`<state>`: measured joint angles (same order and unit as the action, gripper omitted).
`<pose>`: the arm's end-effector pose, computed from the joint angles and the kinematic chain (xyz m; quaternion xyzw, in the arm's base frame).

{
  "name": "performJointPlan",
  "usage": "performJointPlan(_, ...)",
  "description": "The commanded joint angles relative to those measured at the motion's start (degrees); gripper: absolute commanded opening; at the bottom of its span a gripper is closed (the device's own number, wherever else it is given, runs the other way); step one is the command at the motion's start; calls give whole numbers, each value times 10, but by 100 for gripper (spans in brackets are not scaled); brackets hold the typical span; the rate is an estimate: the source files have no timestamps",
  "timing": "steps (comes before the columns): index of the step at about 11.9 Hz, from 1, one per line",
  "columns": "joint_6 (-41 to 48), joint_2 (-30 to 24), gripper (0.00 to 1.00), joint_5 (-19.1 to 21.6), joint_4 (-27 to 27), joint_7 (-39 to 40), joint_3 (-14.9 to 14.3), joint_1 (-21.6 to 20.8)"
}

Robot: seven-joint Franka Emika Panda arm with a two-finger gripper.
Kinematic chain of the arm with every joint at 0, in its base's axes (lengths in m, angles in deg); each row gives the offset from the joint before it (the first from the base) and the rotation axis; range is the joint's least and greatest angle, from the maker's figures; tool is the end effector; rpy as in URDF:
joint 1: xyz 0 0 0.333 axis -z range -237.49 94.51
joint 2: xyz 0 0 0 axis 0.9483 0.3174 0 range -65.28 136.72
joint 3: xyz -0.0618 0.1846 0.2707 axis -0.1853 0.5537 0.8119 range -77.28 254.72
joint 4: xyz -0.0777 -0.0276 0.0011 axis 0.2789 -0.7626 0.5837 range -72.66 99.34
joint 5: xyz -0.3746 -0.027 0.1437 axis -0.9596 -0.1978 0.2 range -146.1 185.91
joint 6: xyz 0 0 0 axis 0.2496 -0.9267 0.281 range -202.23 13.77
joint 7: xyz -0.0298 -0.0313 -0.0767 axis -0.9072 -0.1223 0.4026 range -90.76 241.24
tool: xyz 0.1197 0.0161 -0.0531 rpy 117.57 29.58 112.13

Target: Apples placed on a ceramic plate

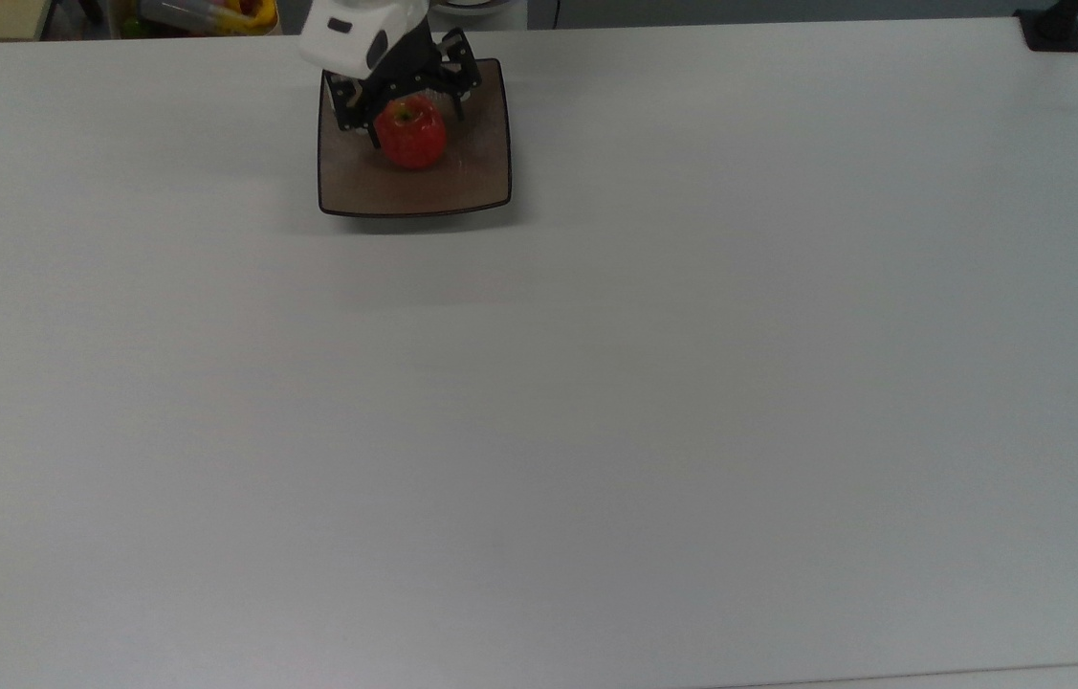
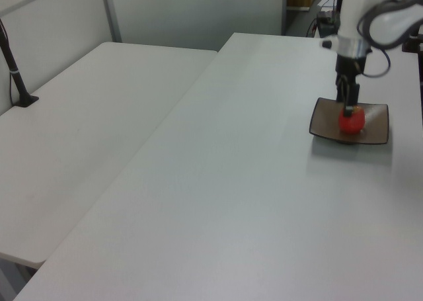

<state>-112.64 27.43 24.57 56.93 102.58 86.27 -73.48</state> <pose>0.4908 0.0006 0.3831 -0.9771 -0.2094 -0.0095 0.0350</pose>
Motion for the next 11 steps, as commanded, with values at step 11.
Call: performJointPlan(11, 351, 39, 100, 1, -430, -308, -2, -11)
